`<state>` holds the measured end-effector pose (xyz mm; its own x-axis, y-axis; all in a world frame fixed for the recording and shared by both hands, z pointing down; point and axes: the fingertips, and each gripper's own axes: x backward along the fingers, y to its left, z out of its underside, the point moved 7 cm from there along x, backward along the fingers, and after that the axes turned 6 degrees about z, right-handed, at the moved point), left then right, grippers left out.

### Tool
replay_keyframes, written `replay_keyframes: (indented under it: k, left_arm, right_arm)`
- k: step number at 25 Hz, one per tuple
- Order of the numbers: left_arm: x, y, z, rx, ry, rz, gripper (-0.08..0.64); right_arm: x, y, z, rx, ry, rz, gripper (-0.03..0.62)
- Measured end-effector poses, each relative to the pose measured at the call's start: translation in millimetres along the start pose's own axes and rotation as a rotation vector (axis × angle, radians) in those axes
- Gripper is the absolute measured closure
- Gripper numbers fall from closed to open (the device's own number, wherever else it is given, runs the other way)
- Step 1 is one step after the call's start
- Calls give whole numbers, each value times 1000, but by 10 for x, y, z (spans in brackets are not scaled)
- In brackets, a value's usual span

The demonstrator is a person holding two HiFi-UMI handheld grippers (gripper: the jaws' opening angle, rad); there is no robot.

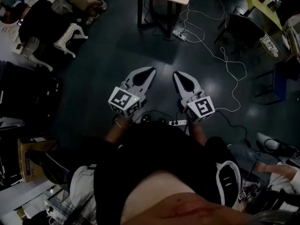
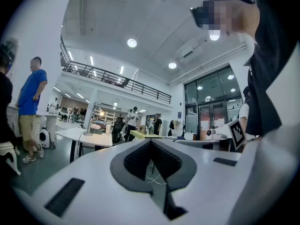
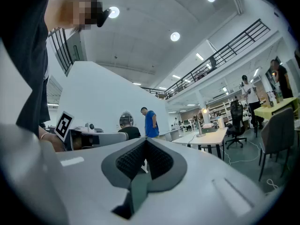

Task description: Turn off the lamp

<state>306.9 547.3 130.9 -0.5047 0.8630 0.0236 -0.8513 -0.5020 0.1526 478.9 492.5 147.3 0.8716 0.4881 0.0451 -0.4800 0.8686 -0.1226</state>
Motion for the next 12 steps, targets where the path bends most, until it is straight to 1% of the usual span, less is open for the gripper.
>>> replay_keyframes:
  k: [3, 9, 12]
  left_arm:
    - [-22, -37, -23, -6, -11, 5, 552]
    - [-100, -186, 16, -9, -1, 1, 552]
    - [-152, -244, 42, -16, -5, 7, 552]
  right_arm:
    - [24, -10, -20, -24, -12, 2, 594]
    - [179, -81, -34, -25, -27, -1, 594]
    - [240, -122, -41, -64, -40, 2, 594]
